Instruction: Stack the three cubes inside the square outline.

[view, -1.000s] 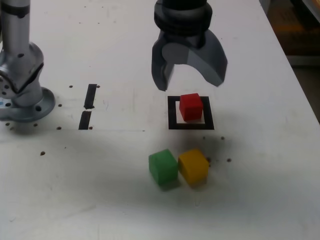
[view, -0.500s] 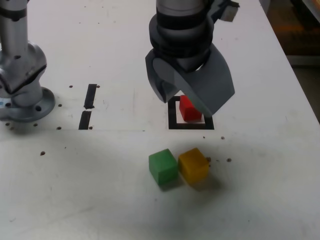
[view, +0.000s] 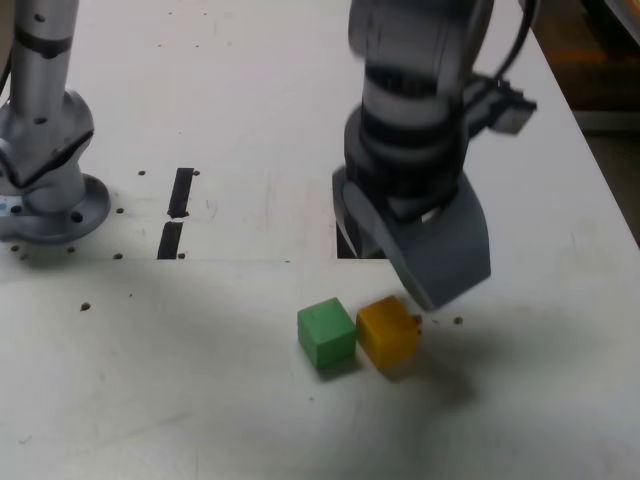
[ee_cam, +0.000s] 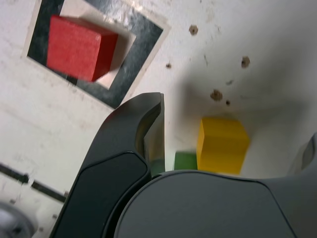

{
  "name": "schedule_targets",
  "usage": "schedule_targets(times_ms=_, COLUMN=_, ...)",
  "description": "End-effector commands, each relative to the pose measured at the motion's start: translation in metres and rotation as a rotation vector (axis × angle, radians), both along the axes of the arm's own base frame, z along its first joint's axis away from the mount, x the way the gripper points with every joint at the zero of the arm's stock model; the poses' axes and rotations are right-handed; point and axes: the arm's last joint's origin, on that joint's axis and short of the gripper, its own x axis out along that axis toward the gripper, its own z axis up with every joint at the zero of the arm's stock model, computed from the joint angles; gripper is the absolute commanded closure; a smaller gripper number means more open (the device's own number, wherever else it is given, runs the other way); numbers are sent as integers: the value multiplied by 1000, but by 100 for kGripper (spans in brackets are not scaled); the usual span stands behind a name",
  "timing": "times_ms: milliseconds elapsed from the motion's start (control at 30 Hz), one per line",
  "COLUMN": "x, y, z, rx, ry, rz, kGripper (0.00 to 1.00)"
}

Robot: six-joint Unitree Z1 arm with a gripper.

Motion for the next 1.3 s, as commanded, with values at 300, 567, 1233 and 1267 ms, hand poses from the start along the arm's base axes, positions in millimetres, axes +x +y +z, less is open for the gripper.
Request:
schedule_targets(times_ms=300, x=-14, y=-3, z=-34, rx=25, ry=10, rz=-49, kGripper=5)
schedule_targets(times_ms=567, x=-14, y=-7, z=-37, rx=-11, ry=40, rz=-97, kGripper=7)
schedule_targets(times_ms=1233, x=-6, y=-20, z=-47, rx=-49, ry=50, rz=-160, kGripper=22)
schedule_targets(times_ms=1267, x=-6, y=-20, z=-47, rx=-51, ry=49, rz=-163, kGripper=25)
